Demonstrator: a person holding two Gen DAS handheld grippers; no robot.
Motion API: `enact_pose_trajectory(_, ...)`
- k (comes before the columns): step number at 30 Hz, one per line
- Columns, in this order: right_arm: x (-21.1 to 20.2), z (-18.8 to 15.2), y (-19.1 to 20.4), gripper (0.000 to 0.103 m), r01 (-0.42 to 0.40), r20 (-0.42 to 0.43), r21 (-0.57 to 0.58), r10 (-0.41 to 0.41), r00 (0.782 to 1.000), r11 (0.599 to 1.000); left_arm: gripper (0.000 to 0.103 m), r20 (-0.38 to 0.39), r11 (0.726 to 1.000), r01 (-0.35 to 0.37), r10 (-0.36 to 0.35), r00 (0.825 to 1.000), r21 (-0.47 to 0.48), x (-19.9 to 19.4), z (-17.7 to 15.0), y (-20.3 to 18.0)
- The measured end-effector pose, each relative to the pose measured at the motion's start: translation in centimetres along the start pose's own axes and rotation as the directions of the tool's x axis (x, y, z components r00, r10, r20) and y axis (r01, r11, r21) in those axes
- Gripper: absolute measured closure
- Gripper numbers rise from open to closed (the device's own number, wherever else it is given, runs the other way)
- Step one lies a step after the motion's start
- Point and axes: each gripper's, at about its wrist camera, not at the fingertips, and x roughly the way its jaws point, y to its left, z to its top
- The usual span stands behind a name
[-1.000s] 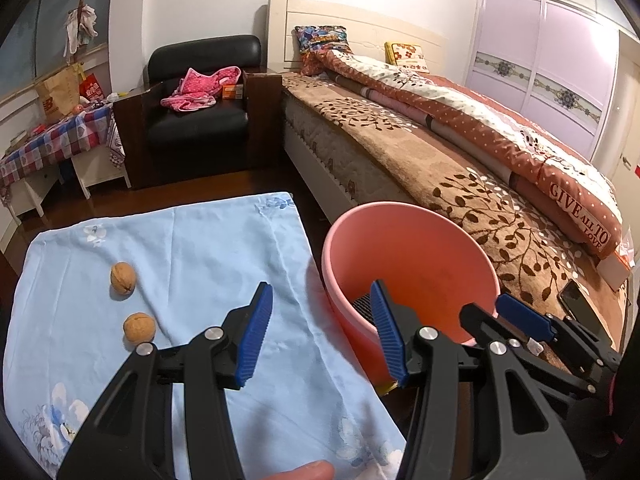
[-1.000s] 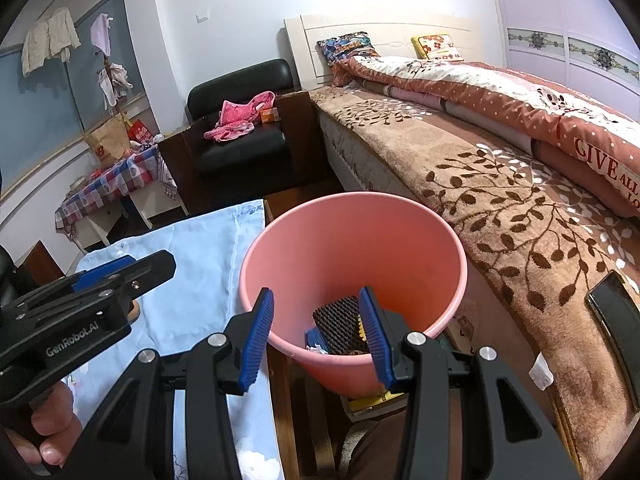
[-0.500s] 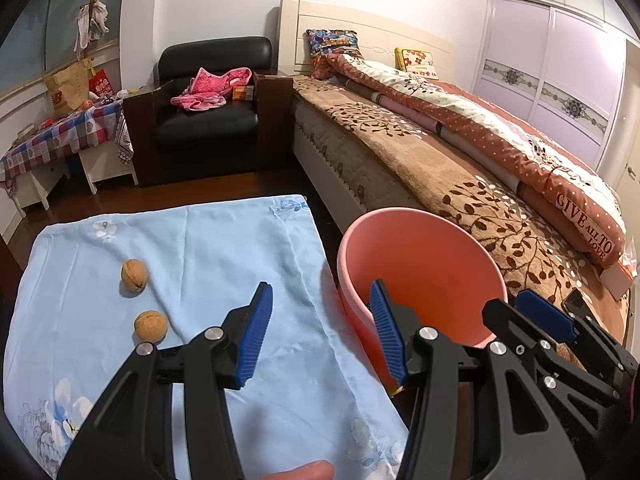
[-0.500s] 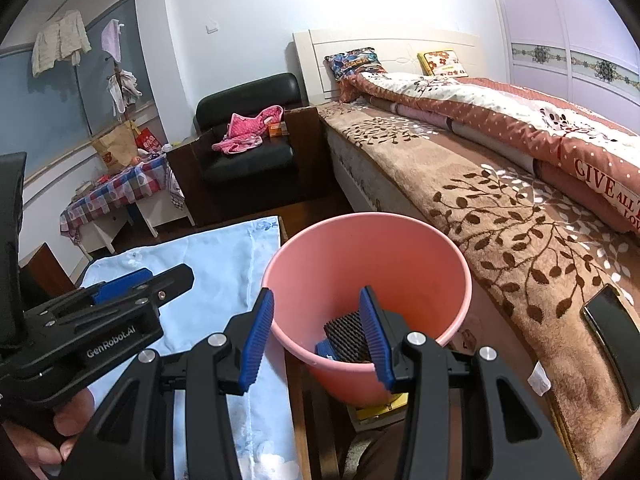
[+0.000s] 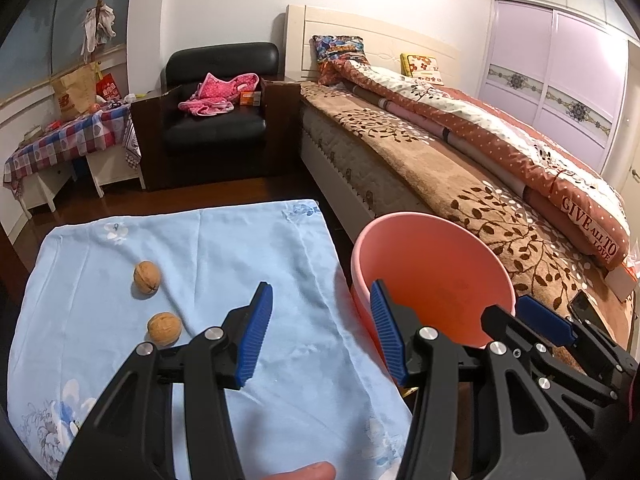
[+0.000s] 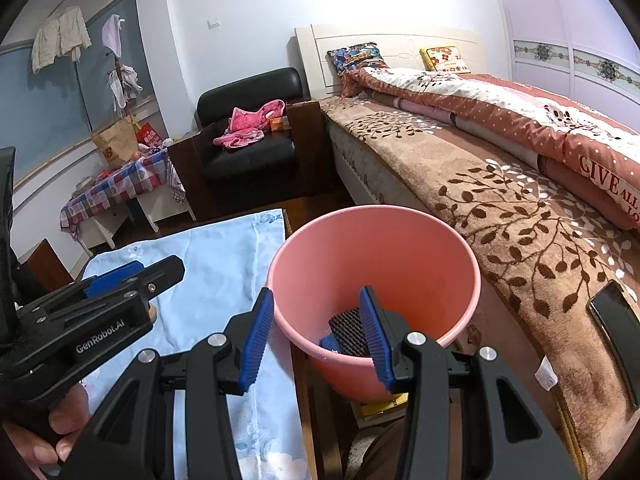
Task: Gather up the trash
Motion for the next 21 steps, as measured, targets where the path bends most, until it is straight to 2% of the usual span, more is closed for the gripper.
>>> enact_pose_trajectory(21,0.92,-0.28,-0.1,0.059,0.003,-0.018,0.0,-0.003,1.0,1.0,0.052,-0.024,1.0,0.005,-0.005,1.0,0.007,0.95,-0.47,0.13)
